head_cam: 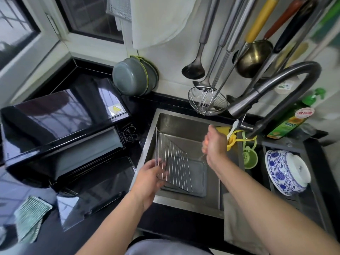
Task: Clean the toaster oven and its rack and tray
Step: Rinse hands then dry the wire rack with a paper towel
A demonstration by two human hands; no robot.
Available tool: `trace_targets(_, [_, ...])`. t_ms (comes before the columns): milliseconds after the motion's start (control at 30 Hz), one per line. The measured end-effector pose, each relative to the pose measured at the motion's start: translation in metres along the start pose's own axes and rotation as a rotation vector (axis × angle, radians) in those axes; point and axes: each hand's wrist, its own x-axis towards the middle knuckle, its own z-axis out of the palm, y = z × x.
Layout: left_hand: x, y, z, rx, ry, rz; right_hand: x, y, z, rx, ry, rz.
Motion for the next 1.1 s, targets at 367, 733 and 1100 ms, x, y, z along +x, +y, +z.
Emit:
trace_targets(367, [-0.028,-0.027,0.021,-0.103,0.147,0.017,0.006,0.021,-0.112,-0.242,-0.357,0.228])
trace_targets(733, [-0.069,-0.057,0.048,-0.191,0.19,0.153,0.006,-0.017,-0.172,-0.492,-0.282,-0.032])
trace_targets(1100, [-0.096,-0.066,0.06,-0.227,0.151,0.209,0.007,-0.016,-0.212,-0.775,-0.106,-0.092])
